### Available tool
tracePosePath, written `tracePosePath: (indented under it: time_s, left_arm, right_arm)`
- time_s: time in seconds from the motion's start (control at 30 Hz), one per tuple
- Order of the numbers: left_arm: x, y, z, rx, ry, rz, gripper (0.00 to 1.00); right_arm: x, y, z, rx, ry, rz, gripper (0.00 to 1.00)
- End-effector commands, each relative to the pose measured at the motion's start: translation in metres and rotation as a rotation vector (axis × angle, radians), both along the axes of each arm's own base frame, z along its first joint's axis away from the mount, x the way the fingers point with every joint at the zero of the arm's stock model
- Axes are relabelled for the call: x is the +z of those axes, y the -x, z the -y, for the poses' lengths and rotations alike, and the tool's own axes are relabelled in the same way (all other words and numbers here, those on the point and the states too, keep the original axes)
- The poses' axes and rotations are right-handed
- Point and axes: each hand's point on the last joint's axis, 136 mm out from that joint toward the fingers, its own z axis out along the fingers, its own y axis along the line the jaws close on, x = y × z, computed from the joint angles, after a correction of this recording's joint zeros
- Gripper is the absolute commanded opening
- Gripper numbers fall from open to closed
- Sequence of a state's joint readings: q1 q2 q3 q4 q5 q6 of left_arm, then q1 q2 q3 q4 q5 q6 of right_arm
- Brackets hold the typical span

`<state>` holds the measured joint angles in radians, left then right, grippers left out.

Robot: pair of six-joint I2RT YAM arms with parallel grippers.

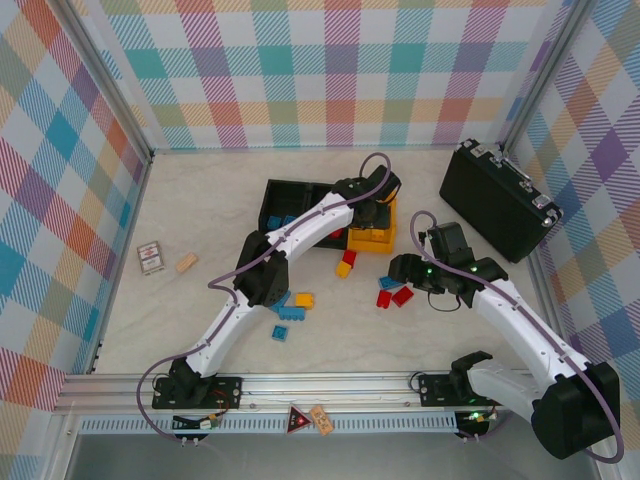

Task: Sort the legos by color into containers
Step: Place the lego in the container.

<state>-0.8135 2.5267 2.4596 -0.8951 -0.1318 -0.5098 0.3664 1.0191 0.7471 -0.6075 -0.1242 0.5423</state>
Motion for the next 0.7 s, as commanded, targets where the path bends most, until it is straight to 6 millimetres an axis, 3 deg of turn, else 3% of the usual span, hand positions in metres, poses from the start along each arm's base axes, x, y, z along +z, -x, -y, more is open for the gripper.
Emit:
tracePosePath:
  time_s: [0.0, 0.17, 0.33, 0.67]
  left_arm:
    - [0.066, 0.016, 0.013, -0.051, 0.088, 0.07, 0.52]
    - [0.091, 0.031, 0.01, -0.069, 0.136, 0.096, 0.52]
    - [0.101, 0.047, -0.006, -0.061, 0.161, 0.105, 0.52]
    - [0.083, 0.092, -0.057, -0.032, 0.168, 0.075, 0.53]
  right_arm:
    - [-0.003, 0.003, 0.0, -0.008, -0.009, -0.027, 0.65]
    - [-0.006, 0.004, -0.001, -0.012, -0.015, -0.04, 0.65]
    - [-0.013, 0.004, 0.0, -0.019, -0.012, -0.057, 0.65]
    - [-0.044, 0.01, 0.011, -0.081, 0.07, -0.202, 0.65]
